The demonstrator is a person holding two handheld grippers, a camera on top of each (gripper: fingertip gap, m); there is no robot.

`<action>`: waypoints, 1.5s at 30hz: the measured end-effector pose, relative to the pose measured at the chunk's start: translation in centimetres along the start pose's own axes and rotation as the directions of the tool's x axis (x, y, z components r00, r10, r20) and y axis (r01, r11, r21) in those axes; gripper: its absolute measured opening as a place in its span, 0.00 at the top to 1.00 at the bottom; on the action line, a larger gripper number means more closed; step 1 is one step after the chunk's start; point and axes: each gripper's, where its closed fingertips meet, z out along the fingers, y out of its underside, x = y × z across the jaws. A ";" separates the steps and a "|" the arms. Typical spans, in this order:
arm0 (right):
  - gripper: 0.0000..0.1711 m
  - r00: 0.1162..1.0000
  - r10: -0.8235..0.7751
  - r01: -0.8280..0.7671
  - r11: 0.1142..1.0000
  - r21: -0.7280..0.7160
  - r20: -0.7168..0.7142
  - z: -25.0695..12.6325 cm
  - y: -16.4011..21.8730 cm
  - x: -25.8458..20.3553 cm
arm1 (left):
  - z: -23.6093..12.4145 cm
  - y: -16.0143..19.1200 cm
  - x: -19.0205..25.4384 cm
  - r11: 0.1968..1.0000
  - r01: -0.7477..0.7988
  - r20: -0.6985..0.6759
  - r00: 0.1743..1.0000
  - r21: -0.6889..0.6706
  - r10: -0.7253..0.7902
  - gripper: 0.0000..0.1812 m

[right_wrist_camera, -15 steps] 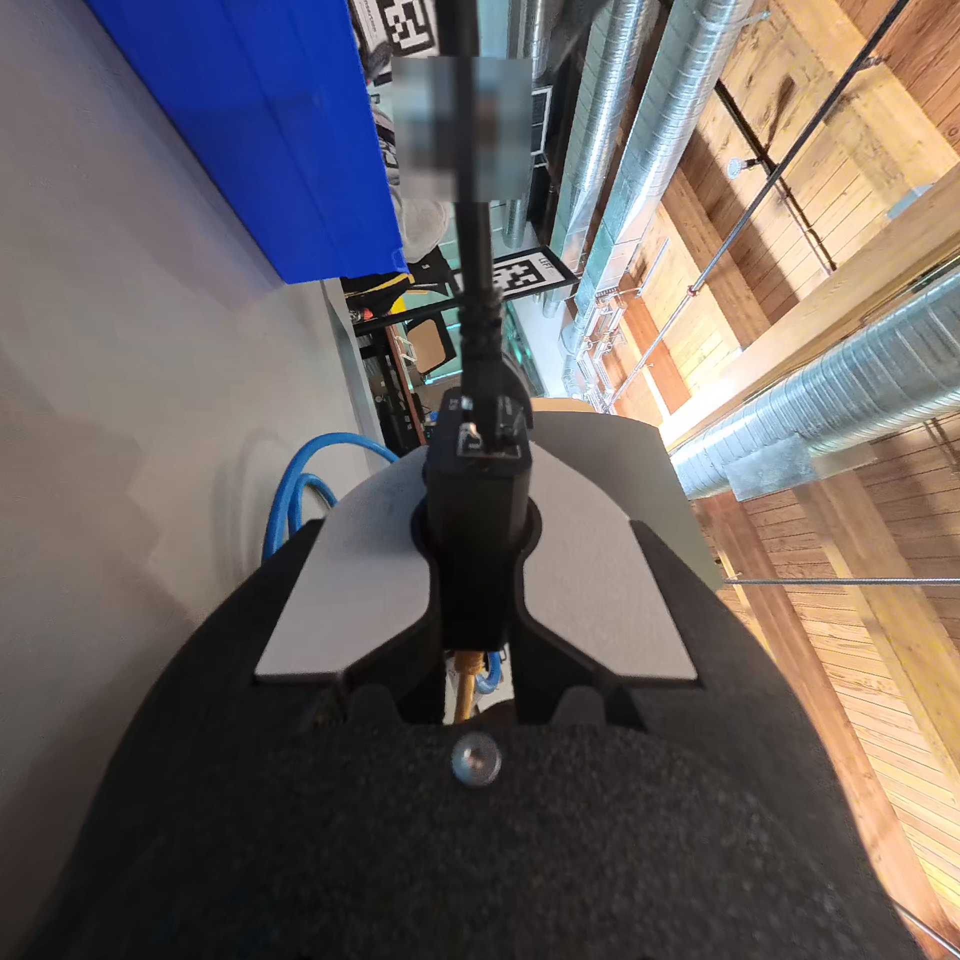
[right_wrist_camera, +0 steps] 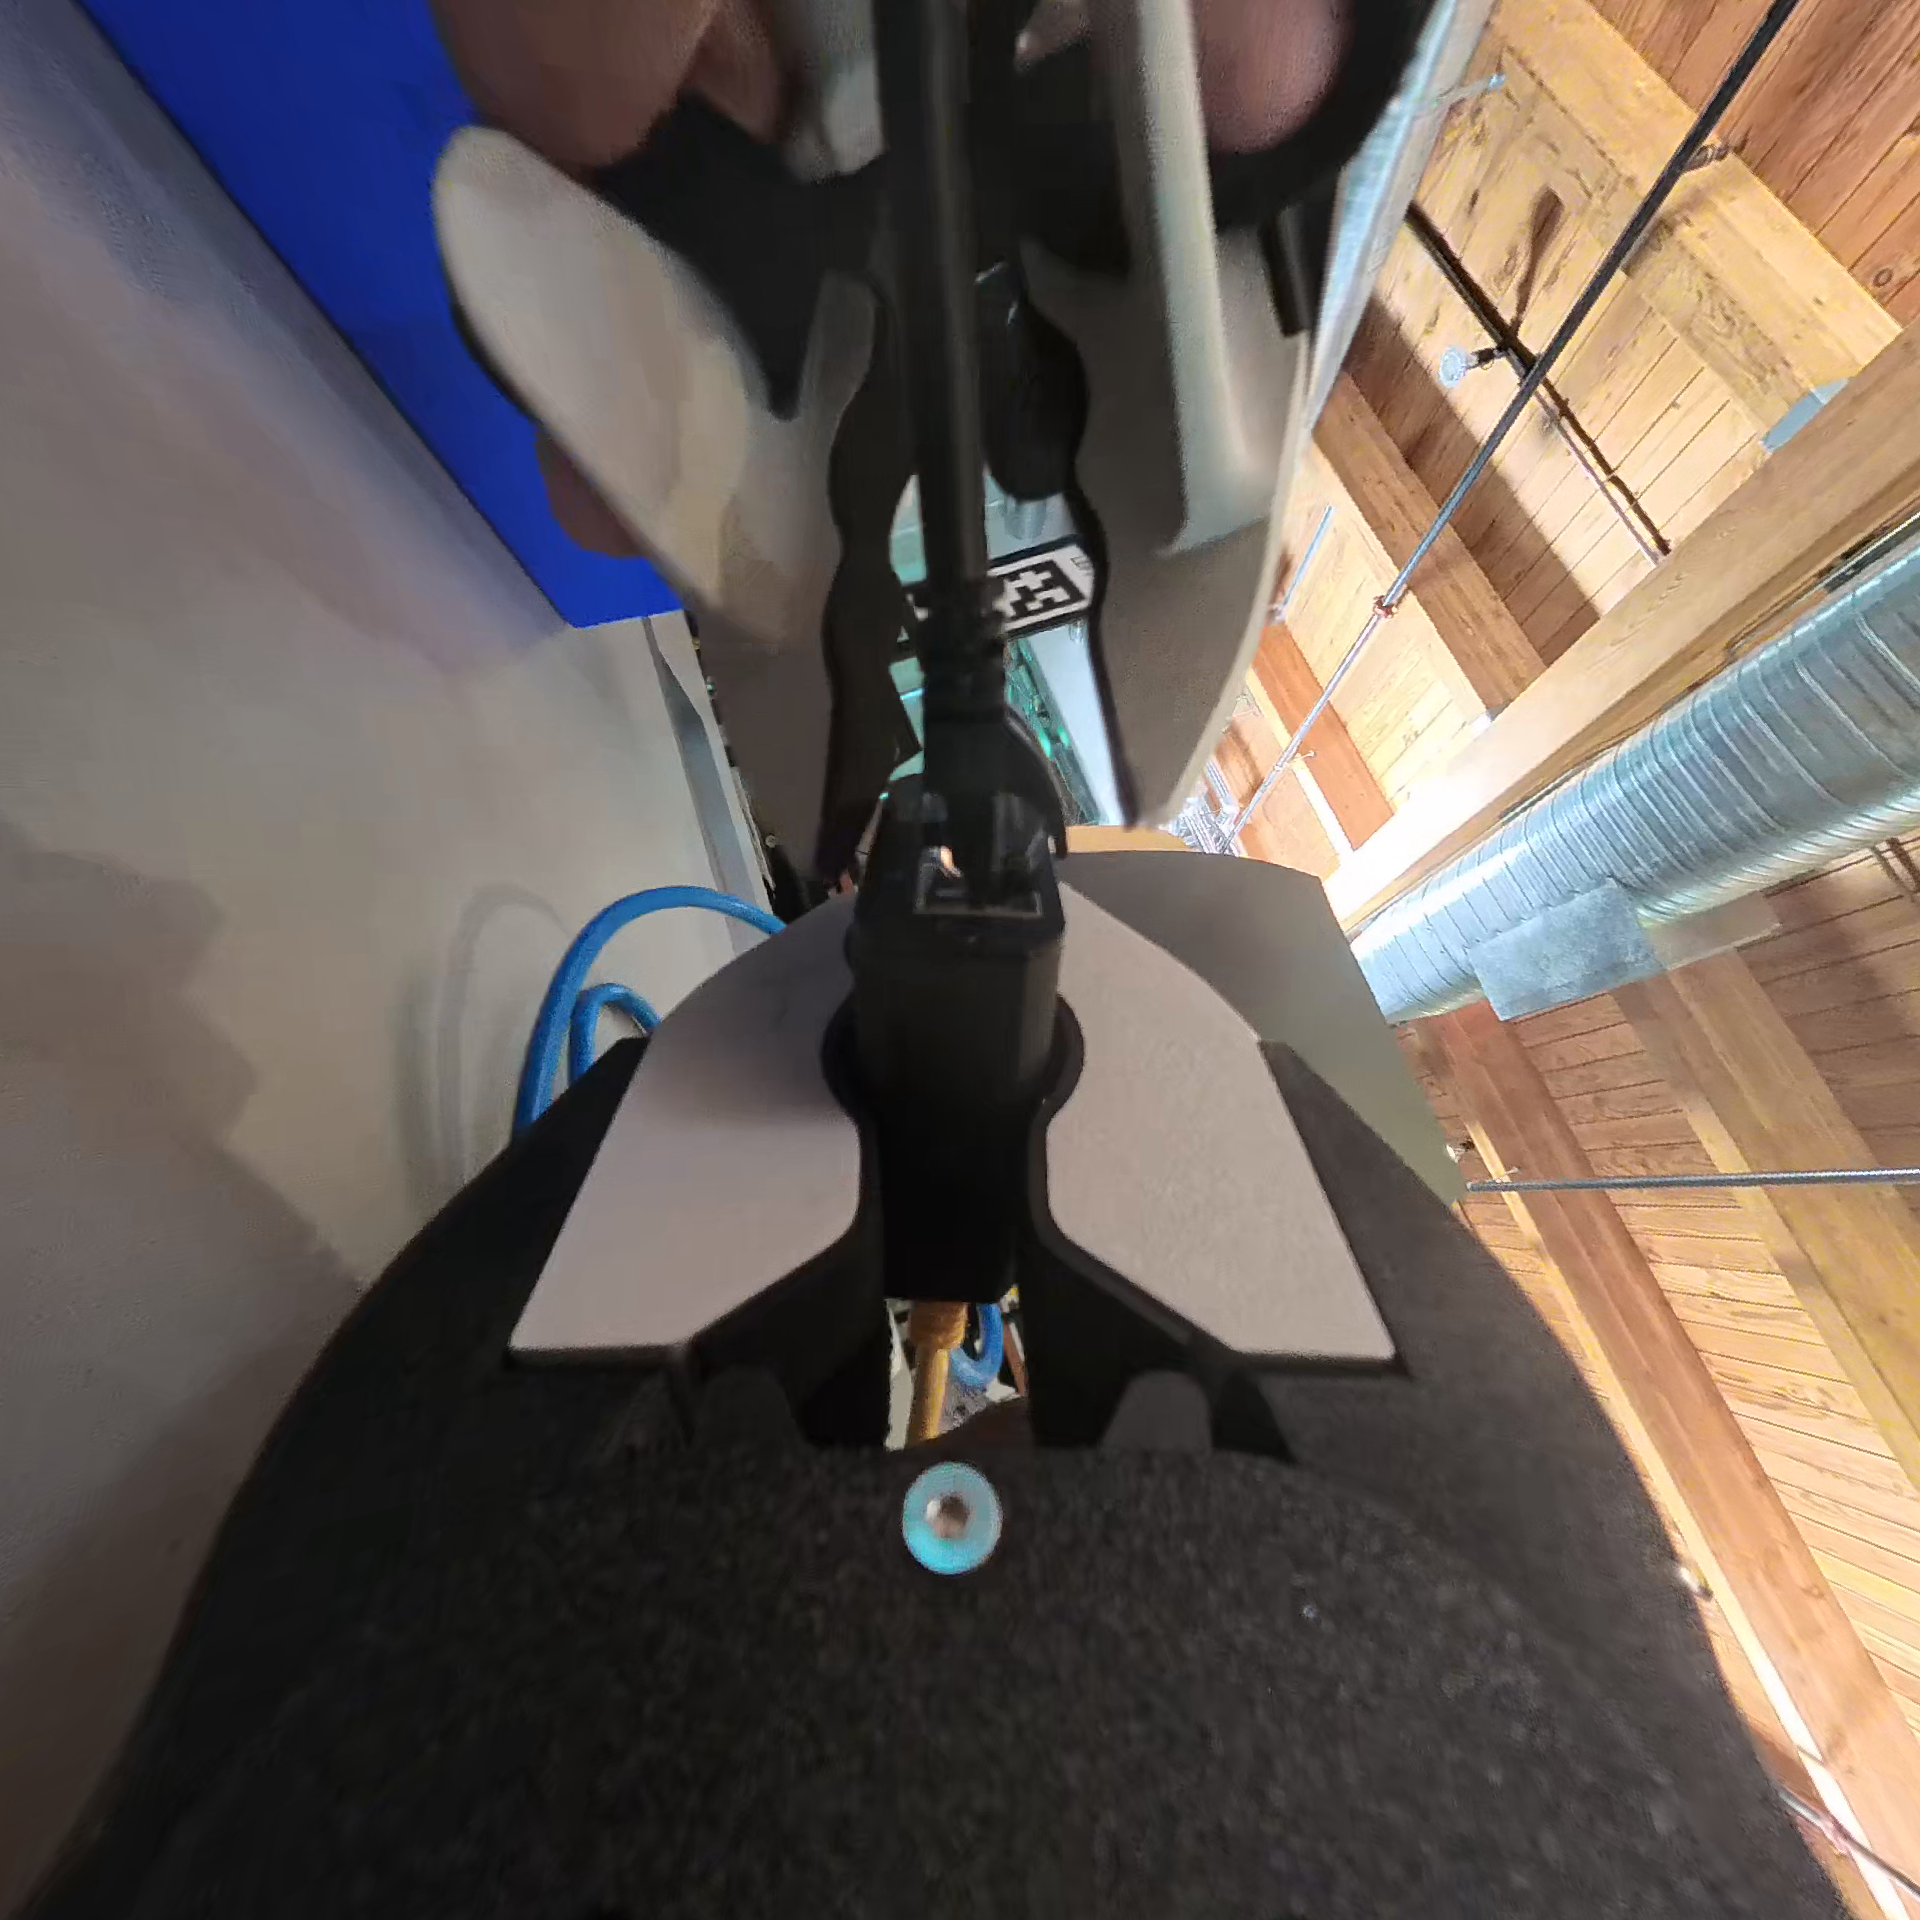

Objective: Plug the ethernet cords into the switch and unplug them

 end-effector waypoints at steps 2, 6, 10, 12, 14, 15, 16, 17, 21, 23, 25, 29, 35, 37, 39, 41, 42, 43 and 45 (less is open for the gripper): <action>0.85 1.000 -0.018 0.018 1.000 -0.006 0.011 0.1 0.0 -0.3 | 0.6 0.8 -0.5 1.000 -0.008 0.009 1.000 -0.030 0.008 0.85; 0.85 0.999 -0.045 0.046 0.999 -0.008 0.026 0.1 0.0 -0.7 | 0.6 1.1 -0.8 0.999 -0.016 0.062 0.998 -0.034 0.018 0.87; 0.85 0.999 -0.033 0.034 0.999 -0.015 0.019 0.1 0.3 -0.4 | -0.2 1.1 -0.2 1.000 0.007 0.028 1.000 -0.005 -0.007 0.91; 0.85 0.999 -0.036 0.036 0.999 -0.015 0.023 0.1 0.3 -0.4 | -0.5 1.0 -0.2 1.000 0.014 0.007 1.000 0.010 -0.014 0.93; 0.85 0.999 -0.043 0.043 0.999 -0.009 0.028 0.1 0.2 -0.6 | -0.4 1.1 -0.3 0.999 0.032 -0.014 0.999 0.011 -0.032 0.93; 0.85 0.999 -0.045 0.045 0.999 -0.008 0.030 0.1 0.1 -0.7 | -0.4 1.1 -0.3 0.999 0.044 -0.021 0.999 0.014 -0.044 0.93; 0.85 0.998 -0.045 0.045 0.999 -0.009 0.032 0.1 0.1 -0.7 | -0.4 1.1 -0.4 0.999 0.052 -0.026 0.998 0.016 -0.051 0.93; 0.85 0.998 -0.047 0.047 0.999 -0.008 0.031 0.1 0.1 -0.7 | -0.4 1.0 -0.4 0.998 0.060 -0.031 0.998 0.019 -0.059 0.93; 0.85 0.998 -0.051 0.051 0.998 -0.019 0.035 0.2 0.3 -0.7 | -0.4 0.8 -0.5 0.995 0.090 -0.057 0.995 0.037 -0.088 0.93; 0.85 0.998 -0.052 0.053 0.998 -0.035 0.036 0.2 0.6 -0.6 | -0.3 0.6 -0.6 0.995 0.081 -0.067 0.995 0.056 -0.078 0.93; 0.85 0.996 -0.077 0.079 0.996 -0.037 0.047 0.1 0.5 -1.0 | -0.2 1.0 -1.0 0.999 0.021 -0.032 0.999 0.045 -0.020 0.93; 0.85 0.992 -0.105 0.109 0.993 -0.056 0.064 0.2 0.6 -1.4 | -0.4 1.3 -1.7 0.997 -0.075 0.087 0.994 0.020 0.073 0.93; 0.85 0.989 -0.124 0.130 0.988 -0.077 0.078 0.2 0.6 -1.8 | -0.6 1.5 -2.3 0.963 -0.262 0.252 0.930 -0.060 0.269 0.94; 0.85 0.986 -0.146 0.152 0.986 -0.074 0.083 0.1 0.5 -2.0 | -0.6 1.7 -2.5 0.953 -0.289 0.281 0.911 -0.092 0.303 0.95; 0.85 0.982 -0.167 0.174 0.981 -0.081 0.089 0.1 0.5 -2.2 | -0.7 1.9 -2.9 0.943 -0.310 0.314 0.889 -0.125 0.334 0.95; 0.84 0.979 -0.179 0.189 0.977 -0.095 0.101 0.1 0.6 -2.4 | -0.8 1.9 -3.2 0.934 -0.325 0.342 0.870 -0.146 0.356 0.95; 0.85 0.977 -0.186 0.196 0.977 -0.090 0.106 0.1 0.5 -2.6 | -0.8 2.0 -3.4 0.931 -0.327 0.350 0.863 -0.160 0.363 0.95; 0.84 0.974 -0.198 0.208 0.974 -0.093 0.107 0.1 0.6 -2.7 | -0.9 2.1 -3.6 0.927 -0.334 0.364 0.853 -0.170 0.374 0.95; 0.84 0.972 -0.203 0.215 0.973 -0.090 0.121 0.0 0.5 -3.0 | -0.9 2.3 -4.2 0.912 -0.348 0.399 0.821 -0.217 0.409 0.97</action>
